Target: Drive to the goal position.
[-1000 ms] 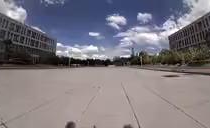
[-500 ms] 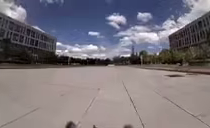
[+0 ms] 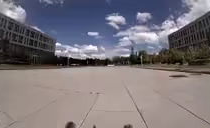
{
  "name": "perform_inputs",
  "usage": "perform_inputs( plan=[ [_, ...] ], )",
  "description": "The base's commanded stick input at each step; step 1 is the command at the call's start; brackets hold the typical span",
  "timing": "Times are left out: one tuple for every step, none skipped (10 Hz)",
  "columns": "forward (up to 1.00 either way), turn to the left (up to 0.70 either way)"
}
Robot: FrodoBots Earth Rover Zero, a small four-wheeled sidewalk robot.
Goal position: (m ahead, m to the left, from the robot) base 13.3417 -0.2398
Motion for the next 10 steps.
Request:
perform_inputs(
  plan=[
    [0.70, 0.00],
    [0.70, 0.00],
    [0.70, 0.00],
    [0.70, 0.00],
    [0.70, 0.00],
    [0.70, 0.00],
    [0.70, 0.00],
    [0.70, 0.00],
    [0.70, 0.00],
    [0.70, 0.00]
  ],
)
